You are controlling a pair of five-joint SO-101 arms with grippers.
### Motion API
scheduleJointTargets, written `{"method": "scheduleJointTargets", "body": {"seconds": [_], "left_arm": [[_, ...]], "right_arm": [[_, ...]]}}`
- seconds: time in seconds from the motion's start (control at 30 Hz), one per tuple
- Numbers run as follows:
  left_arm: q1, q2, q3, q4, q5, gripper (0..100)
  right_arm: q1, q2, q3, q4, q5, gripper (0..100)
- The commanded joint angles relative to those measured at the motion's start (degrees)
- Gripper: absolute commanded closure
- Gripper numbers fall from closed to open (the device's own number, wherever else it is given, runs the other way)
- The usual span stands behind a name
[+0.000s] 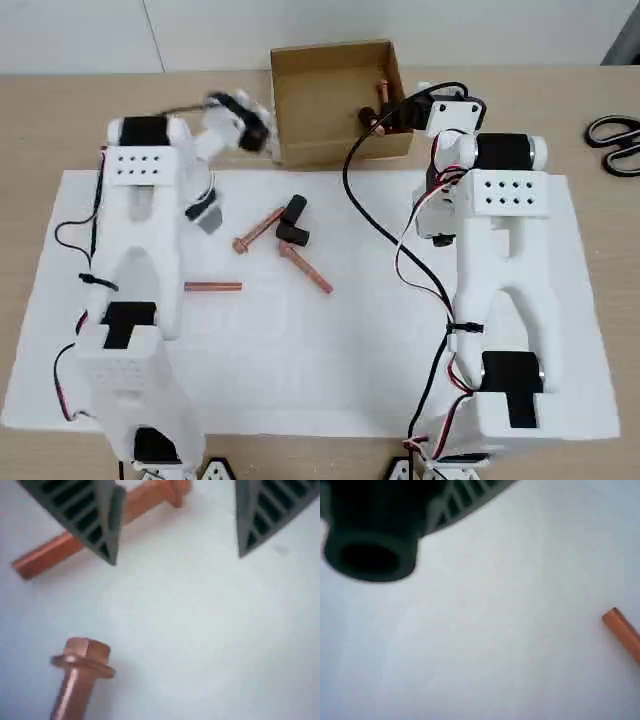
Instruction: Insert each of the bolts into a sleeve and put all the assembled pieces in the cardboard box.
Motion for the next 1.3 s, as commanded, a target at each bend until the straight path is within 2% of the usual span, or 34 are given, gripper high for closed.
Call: {"method": "scheduleJointTargets", "body": {"seconds": [0.0,0.07,0.2,0.33,0.4,0.67,0.77,0.97,1.1,1.27], "left_arm": [[-0.70,-1.05,-2.33,1.76,30.51,85],[-0.88,-1.05,-0.48,1.76,34.99,85],[-1.49,-1.05,3.82,1.76,39.21,85],[-2.81,-1.23,8.40,1.76,55.74,85],[-3.52,-2.81,10.42,1.76,60.13,85],[0.97,-18.64,24.57,1.67,61.54,85],[3.43,-22.33,31.25,1.58,65.32,89],[3.69,-22.15,38.37,0.00,70.59,94],[2.29,-19.78,38.29,-0.09,74.02,95],[1.49,-18.90,35.82,0.00,74.20,95]], "right_arm": [[0.13,-3.65,-3.16,-0.04,-0.18,99.2],[0.13,-3.65,-3.16,-0.04,-0.18,99.2],[0.31,-3.65,-3.16,-0.04,-0.18,99.2],[0.48,-3.91,-3.16,0.40,-0.18,99.2],[0.48,-5.58,-2.99,0.48,-0.18,99.2],[0.22,-11.21,-2.81,0.48,-0.18,99.2],[0.22,-11.38,-2.81,0.48,-0.18,99.3],[0.13,-11.56,-2.81,0.66,-0.18,99.4],[0.04,-11.56,-2.81,1.71,-0.18,99.4],[0.04,-11.56,-2.81,1.71,-0.18,99.4]]}}
